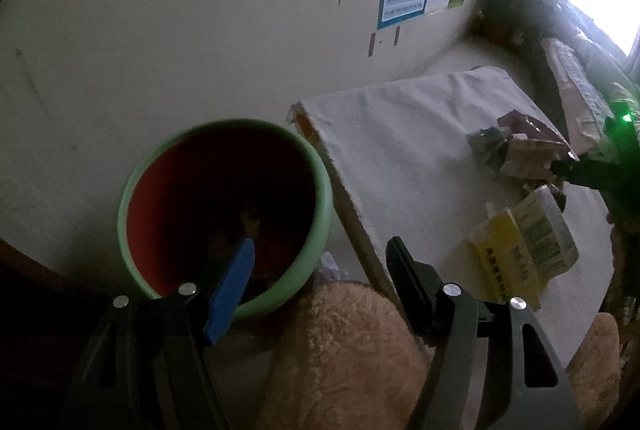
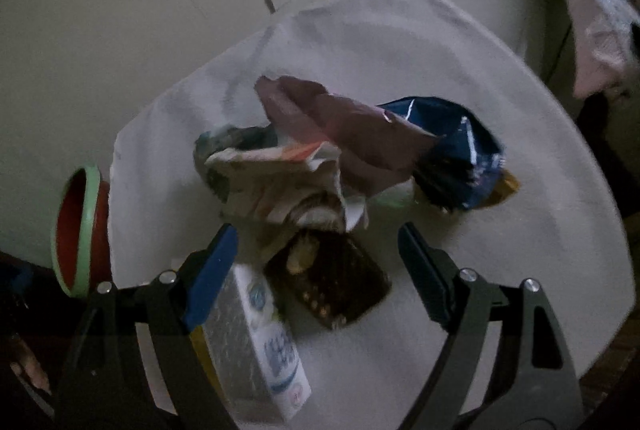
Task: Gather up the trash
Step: 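Return both tools to the table while the right tool grasps the torn white carton, then grasp the yellow box with the left tool while the right tool holds the torn carton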
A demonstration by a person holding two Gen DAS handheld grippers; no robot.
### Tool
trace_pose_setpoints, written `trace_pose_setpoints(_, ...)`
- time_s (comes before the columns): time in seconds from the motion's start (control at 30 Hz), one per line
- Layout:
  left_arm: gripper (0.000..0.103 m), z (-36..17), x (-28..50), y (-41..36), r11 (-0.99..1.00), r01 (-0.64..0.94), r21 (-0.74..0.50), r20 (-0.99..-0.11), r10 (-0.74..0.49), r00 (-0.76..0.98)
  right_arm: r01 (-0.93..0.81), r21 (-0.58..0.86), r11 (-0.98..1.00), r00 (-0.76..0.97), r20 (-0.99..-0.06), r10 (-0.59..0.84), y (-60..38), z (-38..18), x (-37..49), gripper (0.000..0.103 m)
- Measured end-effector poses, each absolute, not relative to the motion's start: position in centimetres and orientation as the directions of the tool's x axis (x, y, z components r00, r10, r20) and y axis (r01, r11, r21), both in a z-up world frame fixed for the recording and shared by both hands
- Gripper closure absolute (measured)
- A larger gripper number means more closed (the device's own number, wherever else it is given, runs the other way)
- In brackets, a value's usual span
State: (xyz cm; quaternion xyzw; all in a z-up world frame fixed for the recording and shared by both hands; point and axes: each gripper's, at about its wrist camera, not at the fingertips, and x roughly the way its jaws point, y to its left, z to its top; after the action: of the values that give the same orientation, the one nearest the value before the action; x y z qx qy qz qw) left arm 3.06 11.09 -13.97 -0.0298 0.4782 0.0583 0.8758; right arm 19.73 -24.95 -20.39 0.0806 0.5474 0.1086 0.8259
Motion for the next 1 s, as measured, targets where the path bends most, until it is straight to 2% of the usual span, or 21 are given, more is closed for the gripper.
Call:
trace_pose_setpoints(0.3, 0.038, -14.3, 3.4, 10.6, 0.991, -0.131, 0.026, -0.851, 0.091, 0.517, -0.063, 0.345, 0.936, 0.357, -0.869, 0.344, -25.8, -22.2, 21.7, 0.018)
trace_pose_setpoints(0.33, 0.038, -14.3, 3.4, 10.5, 0.992, -0.126, 0.026, -0.852, 0.088, 0.516, -0.062, 0.359, 0.931, 0.36, -0.862, 0.356, -25.9, -22.2, 21.8, 0.024)
trace_pose_setpoints(0.37, 0.038, -14.3, 3.5, 10.3, 0.993, -0.119, 0.026, -0.853, 0.084, 0.516, -0.066, 0.368, 0.928, 0.367, -0.855, 0.365, -25.9, -22.1, 21.7, 0.041)
trace_pose_setpoints(0.4, 0.038, -14.4, 3.5, 10.0, 0.993, -0.113, 0.025, -0.853, 0.08, 0.515, -0.071, 0.372, 0.925, 0.367, -0.853, 0.371, -25.8, -22.0, 21.6, 0.05)
trace_pose_setpoints(0.47, 0.038, -14.4, 3.5, 9.6, 0.994, -0.104, 0.021, -0.855, 0.072, 0.514, -0.072, 0.383, 0.921, 0.367, -0.848, 0.382, -25.7, -21.8, 21.1, 0.061)
trace_pose_setpoints(0.73, 0.038, -14.7, 4.6, 5.6, 1.0, -0.015, -0.014, -0.86, -0.004, 0.51, -0.077, 0.342, 0.936, 0.52, -0.787, 0.331, -25.7, -16.5, 15.3, 0.064)
trace_pose_setpoints(0.93, 0.038, -15.1, 6.4, 0.3, 0.989, 0.097, -0.114, -0.867, -0.147, 0.477, -0.054, 0.108, 0.993, 0.68, -0.724, 0.116, -25.2, -12.3, 7.8, 0.064)
trace_pose_setpoints(1.0, 0.038, -15.9, 6.9, -1.8, 0.982, 0.133, -0.137, -0.873, -0.183, 0.451, -0.037, 0.097, 0.995, 0.693, -0.715, 0.096, -25.6, -12.0, 6.1, 0.064)
